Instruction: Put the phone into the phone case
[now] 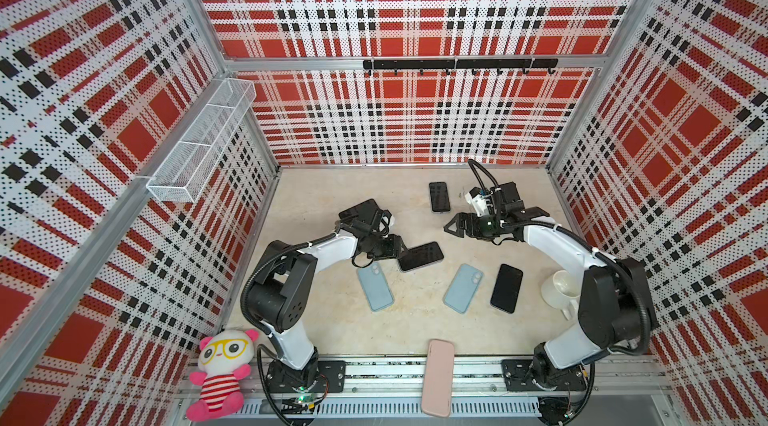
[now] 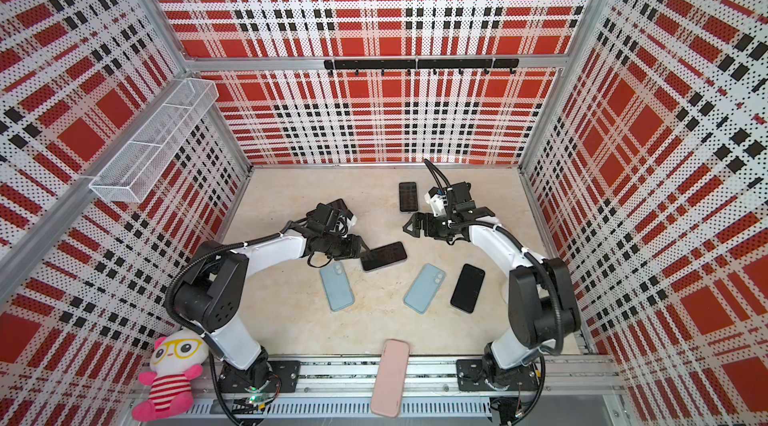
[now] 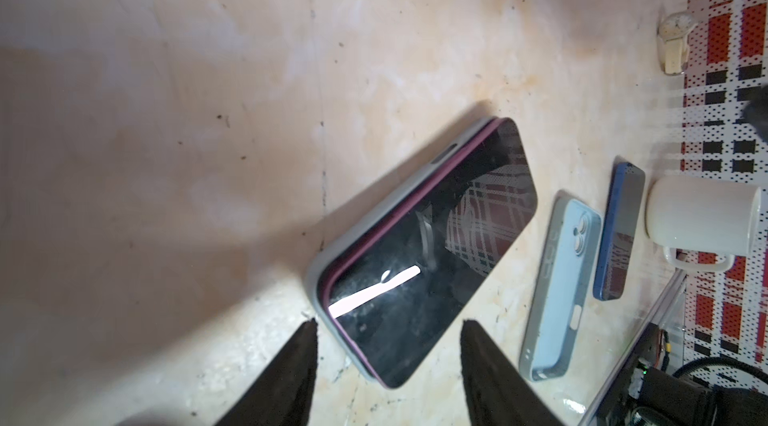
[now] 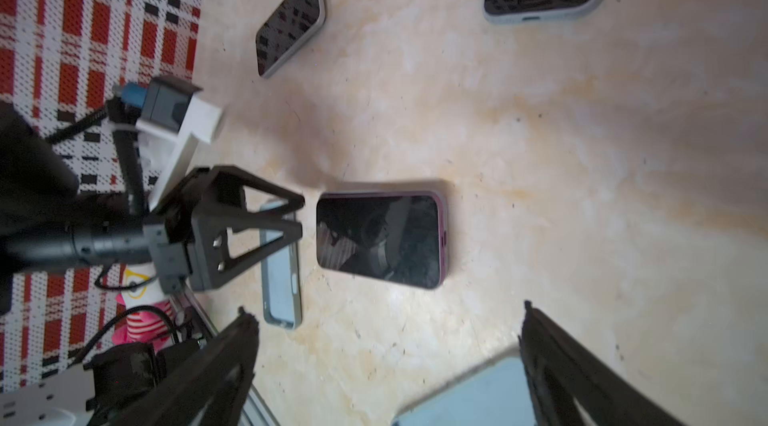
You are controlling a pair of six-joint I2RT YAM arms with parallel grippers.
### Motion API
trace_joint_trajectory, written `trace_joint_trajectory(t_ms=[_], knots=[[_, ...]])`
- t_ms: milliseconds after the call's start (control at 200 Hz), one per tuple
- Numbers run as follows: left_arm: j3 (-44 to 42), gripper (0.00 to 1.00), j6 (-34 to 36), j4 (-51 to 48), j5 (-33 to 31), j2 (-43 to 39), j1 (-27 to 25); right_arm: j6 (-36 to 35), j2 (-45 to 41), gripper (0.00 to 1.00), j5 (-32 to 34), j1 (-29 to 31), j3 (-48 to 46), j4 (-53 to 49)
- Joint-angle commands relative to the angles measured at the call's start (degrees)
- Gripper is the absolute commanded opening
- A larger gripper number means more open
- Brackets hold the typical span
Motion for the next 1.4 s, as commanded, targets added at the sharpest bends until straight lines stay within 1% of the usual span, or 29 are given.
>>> trace_joint_trajectory(t_ms=[0, 45, 85, 110, 150, 240, 351, 446, 516, 666, 842, 977, 1067, 1177, 1398], knots=[[-1.6, 0.57, -3.1, 1.6, -1.0, -1.1, -1.2, -1.7, 4.4, 0.99, 4.7, 1.4, 0.7, 1.0], [-2.1, 0.57, -3.7, 1.9, -1.1, -1.1, -1.6, -2.1, 5.0, 0.90, 6.8, 2.3, 0.7, 0.6], [-2.6, 0.57, -4.4, 2.2, -1.2, -1.0, -1.8, -1.9, 5.2, 0.75, 7.3, 2.8, -0.2, 1.4], [-2.9, 0.57, -4.7, 2.5, -1.1, -1.1, -1.8, -1.7, 5.2, 0.68, 6.8, 3.0, -0.9, 2.3], [-3.4, 0.57, -5.4, 3.1, -0.7, -1.1, -2.0, -1.5, 5.6, 0.62, 5.7, 3.4, -1.8, 3.5], [-5.2, 0.55, -6.7, 3.9, -0.5, -1.5, -2.2, -1.6, 7.0, 0.52, 4.4, 3.6, -3.0, 4.7], [-7.5, 0.53, -8.0, 5.8, -0.6, -1.7, -2.4, -1.4, 8.7, 0.47, 3.0, 3.7, -3.4, 6.1], [-7.6, 0.50, -8.2, 6.3, -0.9, -0.5, -2.3, -1.7, 10.8, 0.39, 2.1, 3.9, -2.1, 5.8], [-7.3, 0.48, -8.3, 6.3, -1.2, 0.4, -2.3, -2.0, 12.0, 0.38, 2.0, 4.1, -1.3, 5.4], [-6.8, 0.39, -8.1, 5.4, -2.5, 2.1, -2.2, -2.0, 14.4, 0.37, 1.2, 5.1, -0.5, 5.5], [-4.8, 0.36, -6.6, 2.8, -4.3, 4.9, -1.9, -1.9, 16.8, 0.36, -0.3, 6.6, -0.8, 6.4], [-2.8, 0.30, -5.4, 1.3, -5.5, 6.8, -1.5, -1.2, 17.8, 0.33, -2.2, 7.6, -1.1, 7.4], [-2.0, 0.28, -4.7, 0.6, -5.9, 8.2, -1.1, -0.8, 17.5, 0.32, -3.3, 8.1, -1.5, 7.8], [-1.2, 0.24, -3.9, 0.2, -5.9, 9.7, -1.0, -0.5, 16.2, 0.31, -3.0, 8.6, -1.7, 7.5], [-0.8, 0.22, -2.7, 0.1, -5.9, 11.5, -0.7, 0.6, 13.2, 0.29, -2.3, 10.4, -1.7, 6.9]])
